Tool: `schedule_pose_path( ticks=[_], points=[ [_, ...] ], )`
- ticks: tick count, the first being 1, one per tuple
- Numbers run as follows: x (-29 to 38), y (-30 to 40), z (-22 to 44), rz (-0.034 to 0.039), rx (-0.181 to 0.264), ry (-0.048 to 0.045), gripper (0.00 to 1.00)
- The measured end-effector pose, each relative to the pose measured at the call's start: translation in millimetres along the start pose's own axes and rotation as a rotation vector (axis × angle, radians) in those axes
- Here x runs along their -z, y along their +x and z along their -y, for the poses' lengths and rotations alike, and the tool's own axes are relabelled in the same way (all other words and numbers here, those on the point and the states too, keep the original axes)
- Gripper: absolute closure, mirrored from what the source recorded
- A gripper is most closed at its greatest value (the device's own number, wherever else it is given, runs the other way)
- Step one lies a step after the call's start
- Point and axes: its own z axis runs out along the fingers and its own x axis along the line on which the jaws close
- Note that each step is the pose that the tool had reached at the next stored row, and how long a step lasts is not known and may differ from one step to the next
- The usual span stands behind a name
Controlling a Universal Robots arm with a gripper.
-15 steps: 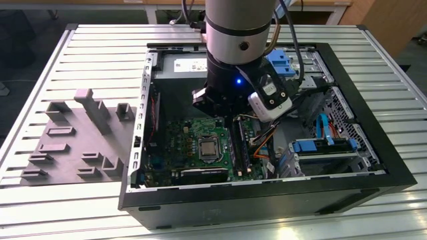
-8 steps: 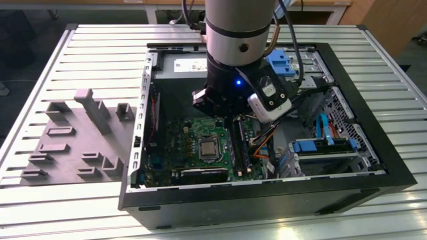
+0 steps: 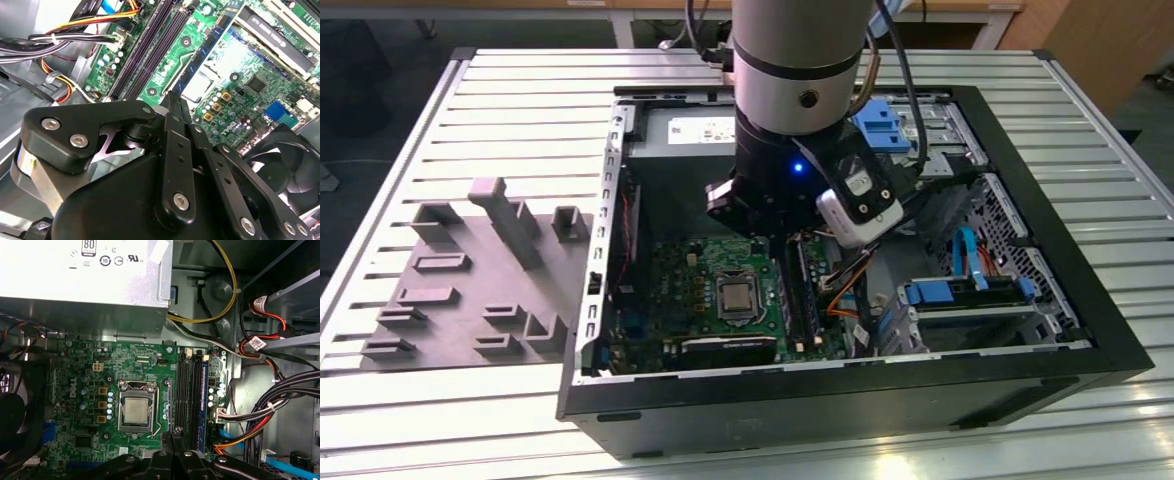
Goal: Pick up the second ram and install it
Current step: 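Insert the second ram into the second slot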
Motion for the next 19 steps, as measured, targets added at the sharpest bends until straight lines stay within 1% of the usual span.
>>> schedule_pose_path(
  ticks=[11, 19],
  points=[
    [-4.8, -0.7, -0.4, 0.0003, -0.012, 0.0005, 0.89],
    [-6.7, -0.6, -0.4, 0.0004, -0.017, 0.0007, 0.89]
  ],
)
